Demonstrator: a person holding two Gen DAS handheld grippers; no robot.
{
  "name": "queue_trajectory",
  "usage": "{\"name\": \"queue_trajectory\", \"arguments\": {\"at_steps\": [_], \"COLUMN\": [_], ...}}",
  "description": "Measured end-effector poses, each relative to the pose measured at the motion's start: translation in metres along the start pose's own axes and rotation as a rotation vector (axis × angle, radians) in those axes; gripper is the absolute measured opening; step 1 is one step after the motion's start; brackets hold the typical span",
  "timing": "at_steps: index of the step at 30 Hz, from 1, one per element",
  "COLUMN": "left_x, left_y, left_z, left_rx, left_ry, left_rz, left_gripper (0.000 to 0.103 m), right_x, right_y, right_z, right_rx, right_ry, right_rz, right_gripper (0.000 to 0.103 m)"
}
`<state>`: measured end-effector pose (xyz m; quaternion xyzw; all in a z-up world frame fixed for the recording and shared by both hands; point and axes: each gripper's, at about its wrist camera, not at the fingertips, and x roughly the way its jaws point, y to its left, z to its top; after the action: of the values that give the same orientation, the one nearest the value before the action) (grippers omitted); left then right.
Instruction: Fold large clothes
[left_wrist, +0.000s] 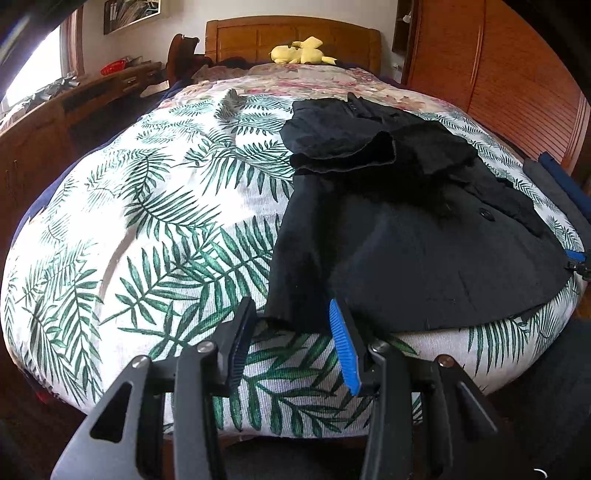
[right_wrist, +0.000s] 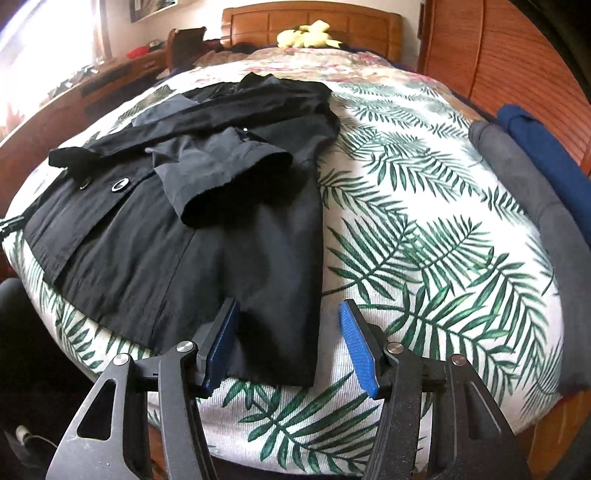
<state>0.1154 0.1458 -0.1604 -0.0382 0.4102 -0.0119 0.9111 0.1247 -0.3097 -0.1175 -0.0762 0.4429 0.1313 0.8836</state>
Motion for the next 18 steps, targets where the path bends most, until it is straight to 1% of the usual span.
{"name": "queue_trajectory", "arguments": {"at_steps": [3, 4, 5, 6, 8, 10, 11, 14, 16, 17, 18], "left_x": [0.001, 0.001, 0.001, 0.002, 0.002, 0.003, 0.003, 0.003, 0.002, 0.001, 0.000], "left_y": [0.001, 0.001, 0.001, 0.001, 0.001, 0.002, 0.002, 0.000, 0.001, 0.001, 0.002], "left_z": [0.000, 0.001, 0.001, 0.001, 0.002, 0.002, 0.003, 0.003, 0.003, 0.004, 0.004], "left_rx": [-0.007, -0.008, -0.009, -0.012, -0.019, -0.030, -0.035, -0.036, -0.051, -0.062, -0.067], "left_ry": [-0.003, -0.003, -0.004, -0.004, -0.006, -0.010, -0.014, -0.026, -0.027, -0.031, -0.034], "left_rz": [-0.003, -0.004, -0.004, -0.006, -0.009, -0.016, -0.022, -0.039, -0.064, -0.067, -0.064], "left_gripper": [0.041, 0.041, 0.041, 0.041, 0.041, 0.041, 0.041, 0.040, 0.036, 0.029, 0.027], "right_x": [0.001, 0.002, 0.002, 0.000, -0.006, -0.013, -0.014, -0.011, -0.004, -0.001, 0.002], "right_y": [0.002, 0.004, 0.005, 0.008, 0.012, 0.015, 0.016, 0.017, 0.014, 0.012, 0.010], "right_z": [0.000, 0.000, 0.001, 0.002, 0.003, 0.005, 0.005, 0.006, 0.005, 0.005, 0.004], "right_rx": [0.004, 0.003, 0.001, -0.005, -0.010, -0.010, -0.012, -0.009, 0.002, 0.010, 0.018], "right_ry": [0.000, 0.002, 0.001, -0.010, -0.040, -0.077, -0.086, -0.079, -0.053, -0.042, -0.035], "right_rz": [0.010, 0.035, 0.063, 0.090, 0.132, 0.152, 0.148, 0.136, 0.115, 0.110, 0.112], "right_gripper": [0.058, 0.057, 0.052, 0.044, 0.036, 0.035, 0.035, 0.035, 0.035, 0.035, 0.035]}}
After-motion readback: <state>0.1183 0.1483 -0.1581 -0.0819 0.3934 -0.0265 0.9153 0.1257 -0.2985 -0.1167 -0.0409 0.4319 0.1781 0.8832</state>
